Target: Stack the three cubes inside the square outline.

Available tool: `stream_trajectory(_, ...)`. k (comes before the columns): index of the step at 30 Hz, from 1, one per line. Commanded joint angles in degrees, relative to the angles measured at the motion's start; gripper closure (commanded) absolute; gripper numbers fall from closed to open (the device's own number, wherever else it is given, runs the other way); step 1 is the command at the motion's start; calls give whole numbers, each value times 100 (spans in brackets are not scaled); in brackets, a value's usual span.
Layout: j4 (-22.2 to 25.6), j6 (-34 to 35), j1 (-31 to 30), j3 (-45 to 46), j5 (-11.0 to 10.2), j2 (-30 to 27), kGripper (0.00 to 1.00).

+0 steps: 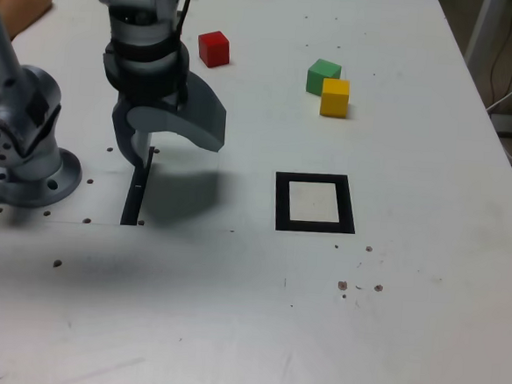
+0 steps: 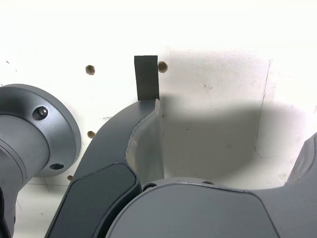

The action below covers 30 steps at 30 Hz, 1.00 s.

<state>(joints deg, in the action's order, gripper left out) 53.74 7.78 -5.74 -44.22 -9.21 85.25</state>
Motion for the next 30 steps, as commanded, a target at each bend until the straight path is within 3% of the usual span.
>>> stream_trajectory(1,5,-4,-6,1,-11,-28,0)
stream_trajectory(23,35,-5,-6,6,-11,-15,0)
stream_trajectory(30,258,-32,107,-128,88,-36,0)
